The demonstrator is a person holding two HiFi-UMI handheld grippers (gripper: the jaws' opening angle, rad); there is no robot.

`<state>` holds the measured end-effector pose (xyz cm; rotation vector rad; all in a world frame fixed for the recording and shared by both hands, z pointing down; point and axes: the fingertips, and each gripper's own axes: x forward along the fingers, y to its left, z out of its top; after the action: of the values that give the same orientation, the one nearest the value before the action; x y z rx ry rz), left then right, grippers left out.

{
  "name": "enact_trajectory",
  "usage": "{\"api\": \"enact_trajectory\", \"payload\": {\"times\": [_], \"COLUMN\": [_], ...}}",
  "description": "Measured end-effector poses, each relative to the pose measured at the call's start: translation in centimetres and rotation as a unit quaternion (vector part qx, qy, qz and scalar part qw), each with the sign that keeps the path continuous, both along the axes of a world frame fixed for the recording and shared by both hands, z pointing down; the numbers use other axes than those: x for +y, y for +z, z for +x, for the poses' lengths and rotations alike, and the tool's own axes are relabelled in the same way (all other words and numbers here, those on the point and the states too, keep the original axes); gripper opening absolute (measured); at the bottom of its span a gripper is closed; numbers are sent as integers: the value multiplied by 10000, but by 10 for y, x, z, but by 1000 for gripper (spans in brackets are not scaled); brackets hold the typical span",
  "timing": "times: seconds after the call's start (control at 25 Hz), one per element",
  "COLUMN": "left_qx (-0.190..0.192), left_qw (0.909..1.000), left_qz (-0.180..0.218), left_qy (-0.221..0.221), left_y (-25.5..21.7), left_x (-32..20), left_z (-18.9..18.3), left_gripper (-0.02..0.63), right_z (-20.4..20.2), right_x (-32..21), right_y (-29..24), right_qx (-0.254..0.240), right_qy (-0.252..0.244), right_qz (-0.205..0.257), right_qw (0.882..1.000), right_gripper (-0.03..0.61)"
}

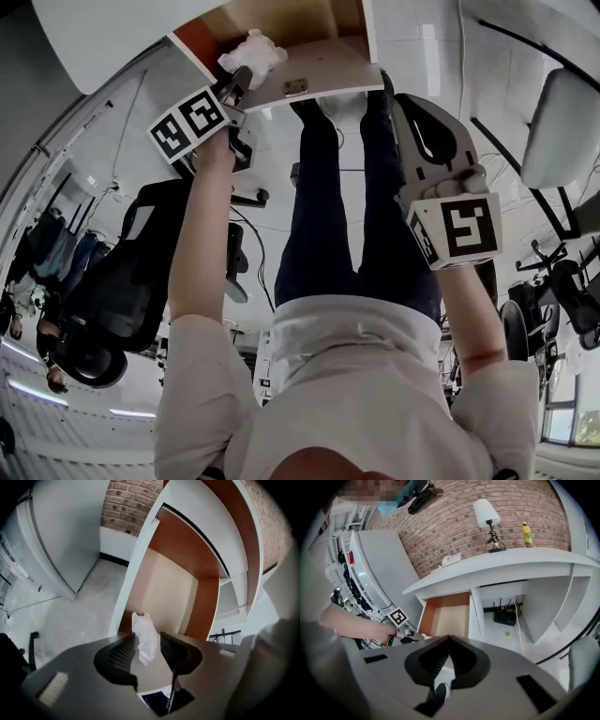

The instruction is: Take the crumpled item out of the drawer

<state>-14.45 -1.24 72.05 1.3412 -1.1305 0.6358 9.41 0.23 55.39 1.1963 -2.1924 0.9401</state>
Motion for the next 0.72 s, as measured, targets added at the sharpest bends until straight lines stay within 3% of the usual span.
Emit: {"api": "enact_trajectory", "payload": {"times": [0.16,0.36,0.44,0.52,0.72], "left_qx": [-71,-46,-98,-182,-207], "left_qw": [9997,9979,9971,9963,9960], "left_qz": [-240,-591,-679,-688,-621], "left_qy": [-2,260,344,472,604], "left_y": [5,12,13,14,14], "left_x": [-3,1,-1,-3,-4], "left_z": [-6,-11,-14,-15,-14], "left_gripper": [132,125,79,16,9], "right_z": [3,2,1,2,2], "right_x": [-4,-10,-14,-15,-16], "right_y": [2,-1,-2,-2,2], "right_qx": [-37,129,167,150,93], "right_qy": [40,-81,-129,-106,-55], "right_qz": [-40,101,135,114,40], "right_qw": [10000,9998,9997,9998,9999], "right_gripper": [8,8,8,8,8]}}
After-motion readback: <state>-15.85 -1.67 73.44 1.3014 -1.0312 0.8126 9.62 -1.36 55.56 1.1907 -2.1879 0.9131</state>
